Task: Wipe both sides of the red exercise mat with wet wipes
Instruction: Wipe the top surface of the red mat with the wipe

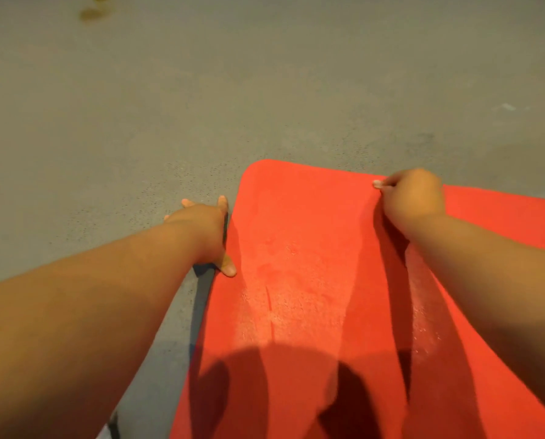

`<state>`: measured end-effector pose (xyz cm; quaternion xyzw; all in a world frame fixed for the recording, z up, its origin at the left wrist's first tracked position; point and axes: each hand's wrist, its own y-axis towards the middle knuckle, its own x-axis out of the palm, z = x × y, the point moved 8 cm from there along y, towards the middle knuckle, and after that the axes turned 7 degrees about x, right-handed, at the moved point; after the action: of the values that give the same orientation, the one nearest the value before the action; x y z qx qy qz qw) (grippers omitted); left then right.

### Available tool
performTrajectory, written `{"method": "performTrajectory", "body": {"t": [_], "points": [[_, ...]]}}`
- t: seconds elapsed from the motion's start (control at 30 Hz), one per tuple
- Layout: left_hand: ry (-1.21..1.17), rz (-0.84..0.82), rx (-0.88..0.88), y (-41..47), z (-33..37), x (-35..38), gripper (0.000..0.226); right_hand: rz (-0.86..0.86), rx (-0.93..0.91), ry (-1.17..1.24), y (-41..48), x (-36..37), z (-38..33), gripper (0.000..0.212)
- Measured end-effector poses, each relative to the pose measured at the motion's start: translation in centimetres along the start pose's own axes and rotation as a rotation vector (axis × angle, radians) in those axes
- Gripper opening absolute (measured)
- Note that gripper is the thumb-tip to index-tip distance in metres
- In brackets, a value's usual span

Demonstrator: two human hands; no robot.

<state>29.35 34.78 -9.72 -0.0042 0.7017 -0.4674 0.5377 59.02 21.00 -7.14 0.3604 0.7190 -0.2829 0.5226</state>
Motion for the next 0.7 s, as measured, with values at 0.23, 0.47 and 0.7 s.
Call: {"method": "performTrajectory", "body": {"t": [0.23, 0.47, 0.7], "points": [[-0.184, 0.24, 0.085, -3.4, 0.2, 1.6, 0.077, -0.373, -0.855, 0.126, -21.6, 4.7, -10.2, 0.01], [-0.107, 0.362, 0.159, -7.6, 4.1, 3.9, 0.047, -0.1, 0.006, -0.019, -6.2, -0.2, 2.6, 0.022], [-0.158, 0.024, 0.165, -9.3, 0.8, 8.2, 0.121, -0.498, -0.886, 0.111, -25.5, 5.9, -13.8, 0.017]]}}
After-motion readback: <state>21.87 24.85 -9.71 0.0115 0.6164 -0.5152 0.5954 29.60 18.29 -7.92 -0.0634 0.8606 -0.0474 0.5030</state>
